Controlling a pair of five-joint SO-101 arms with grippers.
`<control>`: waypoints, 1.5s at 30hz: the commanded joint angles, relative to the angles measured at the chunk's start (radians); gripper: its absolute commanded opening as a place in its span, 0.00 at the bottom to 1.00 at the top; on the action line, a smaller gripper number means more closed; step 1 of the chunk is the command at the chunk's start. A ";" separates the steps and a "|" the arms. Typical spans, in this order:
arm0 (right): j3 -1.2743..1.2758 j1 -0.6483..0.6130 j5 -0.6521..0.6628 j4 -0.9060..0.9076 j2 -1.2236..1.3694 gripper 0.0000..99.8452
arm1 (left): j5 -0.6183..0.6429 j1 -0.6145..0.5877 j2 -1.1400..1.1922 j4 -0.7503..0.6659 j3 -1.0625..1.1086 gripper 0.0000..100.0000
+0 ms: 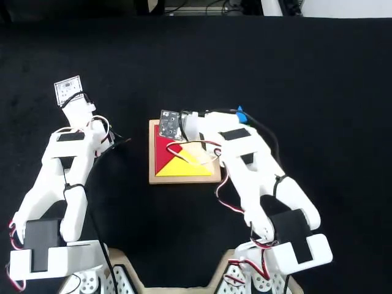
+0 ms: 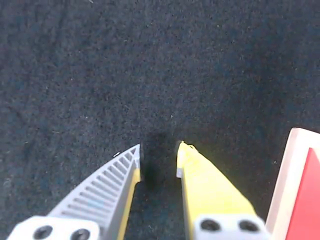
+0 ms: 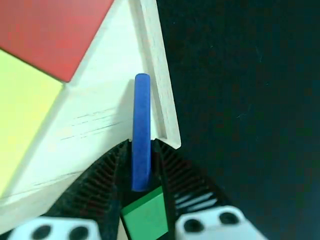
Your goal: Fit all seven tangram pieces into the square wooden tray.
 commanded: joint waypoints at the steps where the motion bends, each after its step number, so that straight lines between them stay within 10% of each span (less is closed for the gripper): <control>1: -0.065 0.017 0.017 -0.025 0.001 0.01 | -0.014 -0.005 -0.003 -0.018 -0.016 0.13; 24: -0.127 0.009 0.011 -0.021 0.091 0.02 | -0.015 -0.004 -0.003 -0.018 -0.016 0.13; 33: -0.091 0.006 -0.015 -0.012 0.090 0.22 | -0.015 -0.004 -0.003 -0.018 -0.016 0.13; 45: -0.104 0.003 -0.018 0.267 -0.091 0.22 | -0.015 -0.004 -0.003 -0.018 -0.016 0.13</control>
